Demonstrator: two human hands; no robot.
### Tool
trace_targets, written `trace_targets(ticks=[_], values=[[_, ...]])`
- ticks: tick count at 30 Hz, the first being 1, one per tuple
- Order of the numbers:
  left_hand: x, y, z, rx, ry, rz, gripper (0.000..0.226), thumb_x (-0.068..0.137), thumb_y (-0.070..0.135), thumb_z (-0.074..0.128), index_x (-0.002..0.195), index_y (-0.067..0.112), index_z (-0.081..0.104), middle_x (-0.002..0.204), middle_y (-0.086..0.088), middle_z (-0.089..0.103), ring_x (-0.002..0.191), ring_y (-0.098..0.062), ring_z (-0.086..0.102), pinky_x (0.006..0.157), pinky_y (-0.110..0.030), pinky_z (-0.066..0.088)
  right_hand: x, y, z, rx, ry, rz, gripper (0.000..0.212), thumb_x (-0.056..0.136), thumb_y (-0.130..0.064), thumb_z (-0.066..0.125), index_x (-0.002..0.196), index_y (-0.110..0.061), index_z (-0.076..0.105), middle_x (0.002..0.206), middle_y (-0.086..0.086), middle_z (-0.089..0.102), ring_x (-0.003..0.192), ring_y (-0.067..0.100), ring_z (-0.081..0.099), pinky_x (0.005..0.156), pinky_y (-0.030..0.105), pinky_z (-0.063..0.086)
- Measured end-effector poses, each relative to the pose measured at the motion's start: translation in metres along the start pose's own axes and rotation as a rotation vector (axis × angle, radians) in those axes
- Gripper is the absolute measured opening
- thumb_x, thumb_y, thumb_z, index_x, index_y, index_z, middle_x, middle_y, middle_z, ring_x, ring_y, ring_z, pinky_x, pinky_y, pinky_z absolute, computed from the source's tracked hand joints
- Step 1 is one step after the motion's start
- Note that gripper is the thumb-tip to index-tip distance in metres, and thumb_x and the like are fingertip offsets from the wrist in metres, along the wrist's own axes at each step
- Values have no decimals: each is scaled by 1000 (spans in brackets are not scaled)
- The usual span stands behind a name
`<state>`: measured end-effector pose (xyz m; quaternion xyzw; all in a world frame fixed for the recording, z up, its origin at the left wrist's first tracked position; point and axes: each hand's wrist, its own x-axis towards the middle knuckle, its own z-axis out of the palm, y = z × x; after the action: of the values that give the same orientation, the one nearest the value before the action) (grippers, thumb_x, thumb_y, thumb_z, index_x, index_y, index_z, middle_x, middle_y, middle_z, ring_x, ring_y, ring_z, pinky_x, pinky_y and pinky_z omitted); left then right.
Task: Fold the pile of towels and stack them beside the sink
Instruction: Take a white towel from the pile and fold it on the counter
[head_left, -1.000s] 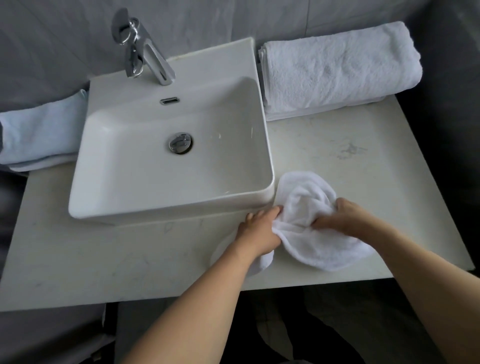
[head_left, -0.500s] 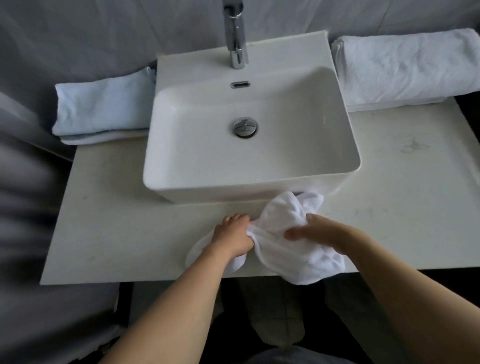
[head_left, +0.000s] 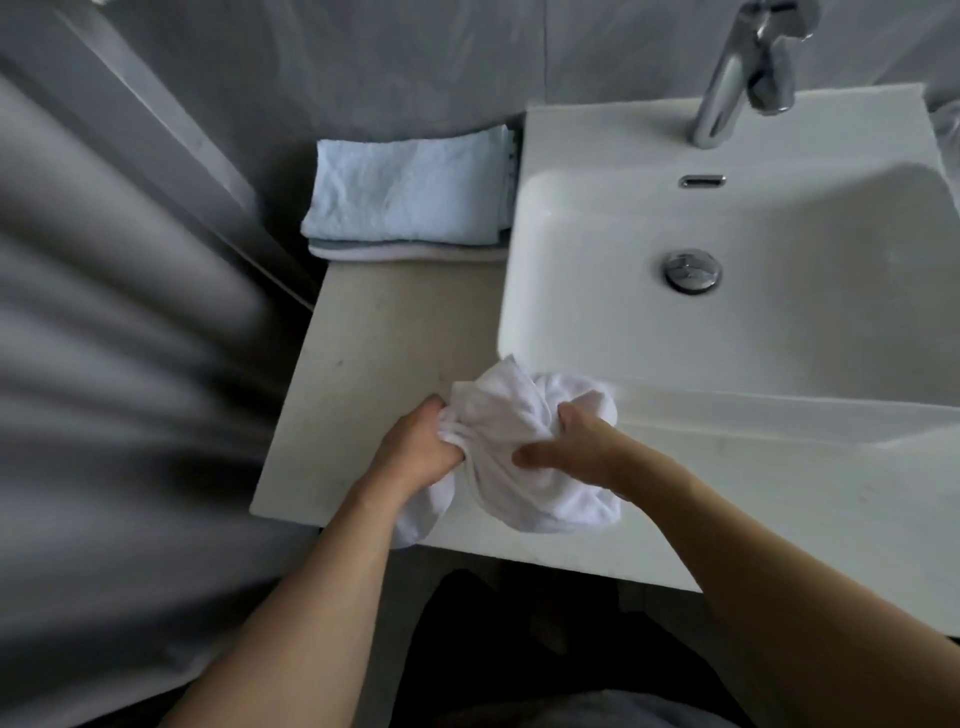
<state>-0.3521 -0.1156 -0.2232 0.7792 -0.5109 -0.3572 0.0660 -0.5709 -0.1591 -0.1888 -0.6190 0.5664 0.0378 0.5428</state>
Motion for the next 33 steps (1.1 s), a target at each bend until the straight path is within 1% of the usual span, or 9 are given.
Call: trace_targets(ticks=[5, 9, 14, 18, 21, 24, 28, 31, 33], values=[[11, -54, -57, 100, 269, 24, 32, 76, 23, 68, 102, 15, 51, 97, -8, 62, 87, -33, 60, 76, -42, 53, 37, -58, 52, -4, -22, -27, 58, 76, -57, 70, 106, -16, 43, 89, -5, 53, 81, 8, 53, 66, 24, 40], [47, -97, -97, 352, 415, 107, 40, 70, 15, 71, 105, 6, 54, 104, -17, 60, 96, -40, 56, 81, -42, 43, 74, -95, 88, 34, -26, 81, 67, 76, -57, 70, 118, -9, 50, 85, -3, 56, 78, 12, 57, 64, 25, 42], [94, -140, -120, 521, 6, 51, 70, 74, 35, 68, 135, 22, 39, 137, -8, 40, 130, -33, 37, 107, -39, 27, 108, -132, 103, -117, -162, 308, 55, 82, -62, 60, 101, -13, 48, 81, 14, 67, 63, 24, 71, 54, 32, 59], [120, -154, -136, 326, -328, 29, 81, 78, 50, 56, 152, 32, 29, 159, -5, 21, 145, -30, 21, 116, -36, 19, 123, -176, 79, -272, -52, 382, 46, 87, -50, 55, 83, -4, 58, 56, 11, 68, 50, 23, 69, 50, 27, 54], [126, -159, -144, 252, -233, 127, 50, 99, 24, 52, 146, 13, 43, 161, -9, 25, 145, -29, 24, 116, -35, 25, 137, -207, 64, -505, 257, 206, 30, 85, -37, 47, 81, -11, 62, 76, 8, 73, 71, 24, 71, 60, 27, 47], [129, -166, -144, 184, 10, 12, 41, 93, 24, 55, 131, 8, 50, 139, -16, 47, 127, -37, 46, 105, -44, 40, 164, -231, 70, -489, 465, -29, 23, 87, -28, 49, 102, -11, 56, 108, 16, 64, 98, 34, 61, 71, 32, 42], [131, -170, -139, 302, 7, -98, 44, 94, 33, 54, 128, 6, 44, 132, -17, 47, 120, -39, 51, 98, -46, 45, 211, -233, 98, -500, 210, -42, 55, 90, -34, 57, 137, -12, 38, 133, 15, 53, 120, 36, 52, 98, 42, 43], [138, -173, -136, 294, 2, -54, 42, 94, 30, 54, 127, 7, 44, 131, -16, 50, 122, -35, 49, 95, -42, 46, 236, -216, 120, -549, 133, 73, 58, 86, -37, 64, 132, -10, 40, 131, 17, 53, 121, 36, 51, 101, 42, 41], [141, -175, -137, 253, -25, -42, 38, 94, 30, 55, 125, 9, 46, 129, -15, 52, 122, -34, 48, 92, -42, 45, 243, -206, 130, -586, 98, 84, 43, 86, -30, 61, 122, -14, 46, 126, 15, 57, 117, 33, 54, 96, 38, 40]])
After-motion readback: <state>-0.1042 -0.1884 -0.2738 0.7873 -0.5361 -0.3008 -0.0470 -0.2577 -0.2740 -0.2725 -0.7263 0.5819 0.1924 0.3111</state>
